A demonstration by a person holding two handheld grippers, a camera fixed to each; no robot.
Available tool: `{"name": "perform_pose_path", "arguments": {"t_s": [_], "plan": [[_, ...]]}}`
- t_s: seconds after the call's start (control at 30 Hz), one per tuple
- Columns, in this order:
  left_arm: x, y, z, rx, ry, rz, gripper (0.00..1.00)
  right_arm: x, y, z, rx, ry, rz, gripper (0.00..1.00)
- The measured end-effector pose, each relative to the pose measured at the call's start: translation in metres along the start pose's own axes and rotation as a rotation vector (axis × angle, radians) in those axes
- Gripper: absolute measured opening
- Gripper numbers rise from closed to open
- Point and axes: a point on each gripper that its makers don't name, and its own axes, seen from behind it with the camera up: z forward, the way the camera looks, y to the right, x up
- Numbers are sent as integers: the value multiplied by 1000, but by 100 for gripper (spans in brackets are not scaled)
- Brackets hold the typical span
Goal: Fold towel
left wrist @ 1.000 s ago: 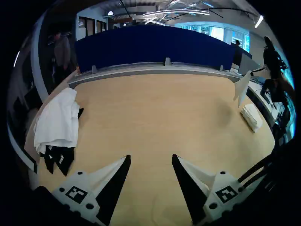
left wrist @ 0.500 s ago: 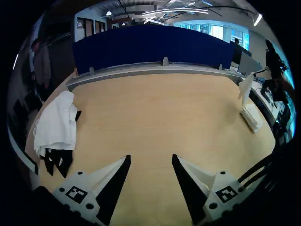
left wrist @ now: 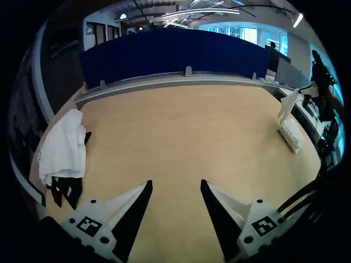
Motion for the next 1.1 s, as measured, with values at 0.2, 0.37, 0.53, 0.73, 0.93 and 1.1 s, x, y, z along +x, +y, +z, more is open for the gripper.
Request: {"name": "perform_pose_path", "arguments": {"t_s": [0.2,0.37,0.53,0.73,0.93,1.1], "plan": [[2,6,0,-11,-1,12,81,-32,8,-12,-16,-30,41,3],[0,11,1,-18,-4,19,80,-66,10,-22,-24,-64,92,3],[-3,12,0,-20,-8,24,80,-102,8,-30,-39,-105,141,3],[-5,11,-2,-20,-10,30,80,-139,5,-35,-59,-151,203,3],[-6,10,-4,-16,-10,38,81,-172,1,-33,-83,-200,240,3],[-7,7,-5,-11,-10,43,80,-197,-1,-30,-107,-239,272,3]]}}
